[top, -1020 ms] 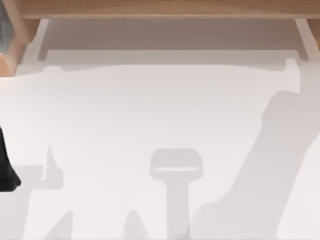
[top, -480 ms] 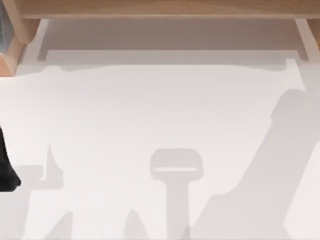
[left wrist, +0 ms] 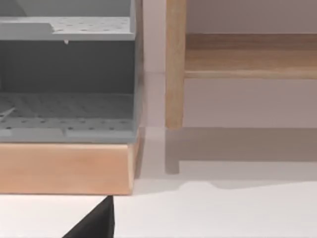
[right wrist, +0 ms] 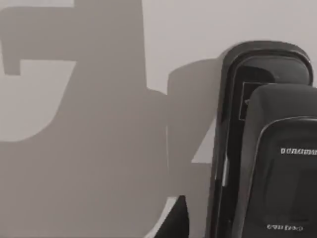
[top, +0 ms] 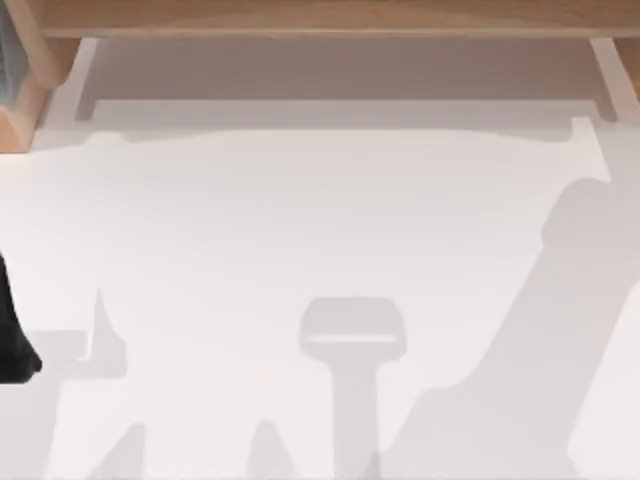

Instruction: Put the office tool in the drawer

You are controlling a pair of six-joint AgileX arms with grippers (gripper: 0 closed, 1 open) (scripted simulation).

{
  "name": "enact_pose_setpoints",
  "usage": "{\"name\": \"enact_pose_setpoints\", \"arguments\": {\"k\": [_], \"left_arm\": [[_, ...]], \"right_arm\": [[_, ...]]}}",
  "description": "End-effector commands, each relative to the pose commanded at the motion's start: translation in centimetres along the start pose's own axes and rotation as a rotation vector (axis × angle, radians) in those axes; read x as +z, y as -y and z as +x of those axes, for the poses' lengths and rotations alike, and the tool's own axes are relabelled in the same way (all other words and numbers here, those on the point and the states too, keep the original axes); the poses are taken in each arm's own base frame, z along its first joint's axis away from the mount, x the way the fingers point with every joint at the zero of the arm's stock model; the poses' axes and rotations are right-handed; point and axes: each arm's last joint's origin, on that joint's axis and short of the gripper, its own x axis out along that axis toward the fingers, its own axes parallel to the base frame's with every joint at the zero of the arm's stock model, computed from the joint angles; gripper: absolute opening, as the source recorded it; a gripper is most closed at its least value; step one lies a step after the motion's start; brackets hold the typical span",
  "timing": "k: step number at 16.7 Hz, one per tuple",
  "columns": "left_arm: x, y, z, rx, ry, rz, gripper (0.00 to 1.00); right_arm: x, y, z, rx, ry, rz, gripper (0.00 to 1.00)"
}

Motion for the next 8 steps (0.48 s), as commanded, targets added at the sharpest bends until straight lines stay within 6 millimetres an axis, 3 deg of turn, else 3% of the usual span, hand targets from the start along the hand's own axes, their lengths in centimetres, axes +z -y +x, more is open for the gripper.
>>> {"name": "enact_pose_setpoints", "arguments": {"k": [2, 8], "left_arm": [[0.0, 0.0, 0.0, 0.0, 0.0, 0.0, 1.0], [0.0, 0.0, 0.0, 0.0, 0.0, 0.0, 1.0]], "right_arm": [[0.0, 0.0, 0.0, 0.0, 0.0, 0.0, 0.98], [0.0, 0.0, 0.0, 0.0, 0.0, 0.0, 1.0]]}}
